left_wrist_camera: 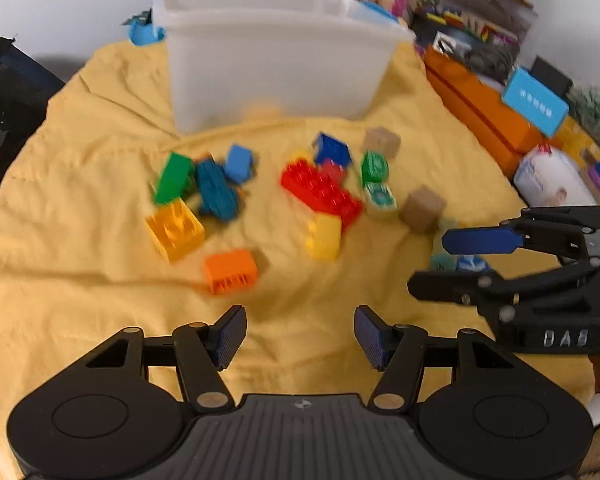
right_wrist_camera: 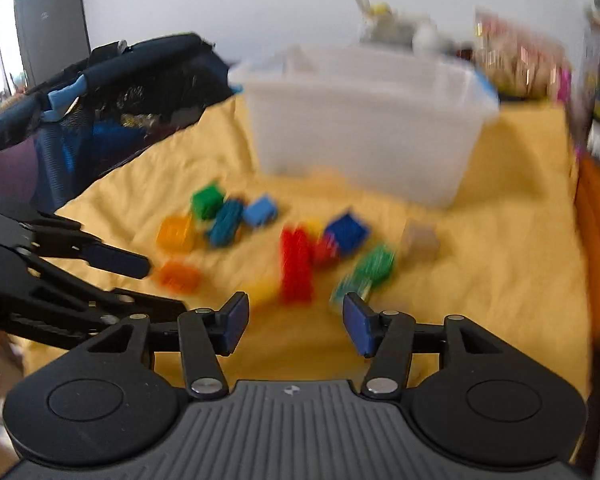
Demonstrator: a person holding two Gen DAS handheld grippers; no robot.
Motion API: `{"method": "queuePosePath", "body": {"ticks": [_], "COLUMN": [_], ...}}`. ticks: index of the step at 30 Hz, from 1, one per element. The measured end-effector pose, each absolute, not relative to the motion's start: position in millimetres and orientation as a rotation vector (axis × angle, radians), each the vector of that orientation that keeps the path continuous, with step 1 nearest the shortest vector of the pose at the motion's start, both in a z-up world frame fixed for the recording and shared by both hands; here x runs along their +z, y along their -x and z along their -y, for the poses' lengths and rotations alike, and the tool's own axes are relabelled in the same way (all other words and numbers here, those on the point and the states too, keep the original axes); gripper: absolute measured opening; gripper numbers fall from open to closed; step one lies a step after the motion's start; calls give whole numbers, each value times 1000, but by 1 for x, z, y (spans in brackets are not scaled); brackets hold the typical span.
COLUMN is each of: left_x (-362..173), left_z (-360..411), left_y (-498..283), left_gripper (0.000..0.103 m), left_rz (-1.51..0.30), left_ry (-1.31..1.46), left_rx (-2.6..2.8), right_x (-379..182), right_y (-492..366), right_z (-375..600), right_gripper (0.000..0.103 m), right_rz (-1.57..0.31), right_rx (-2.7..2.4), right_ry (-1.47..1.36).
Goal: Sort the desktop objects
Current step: 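Grasp a brown wooden cube with the left tool while the right tool grasps another cube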
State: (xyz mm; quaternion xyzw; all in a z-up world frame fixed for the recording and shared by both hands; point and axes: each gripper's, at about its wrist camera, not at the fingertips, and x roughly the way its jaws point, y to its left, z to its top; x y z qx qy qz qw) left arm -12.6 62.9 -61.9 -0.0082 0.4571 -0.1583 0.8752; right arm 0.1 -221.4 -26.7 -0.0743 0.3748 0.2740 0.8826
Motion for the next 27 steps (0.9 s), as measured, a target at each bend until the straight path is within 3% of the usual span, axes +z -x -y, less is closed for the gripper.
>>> {"method": "queuePosePath", "body": {"ticks": [11, 16, 20, 24, 27], "left_x": [-78, -59, -50, -41, -31], "left_z": [-59, -55, -43, -30, -15], "left_y": [18, 15, 8, -6, -28], "left_gripper": [63, 63, 63, 63, 63], "left_rz": [-1006, -930, -903, -882, -851], "left_ry": [58, 42, 12, -31, -69], "left_rx": [-325, -342, -372, -403, -449], "right_x": [-41, -51, -37, -37, -46], "right_y": [23, 19, 4, -27, -43], "right_z": [237, 247, 256, 254, 250], "right_gripper": [56, 55, 55, 53, 43], "right_rz": [-831, -877, -788, -765, -784], "right_rx": [543, 520, 467, 432, 461], "right_ry": [225, 197, 168, 176, 202]}}
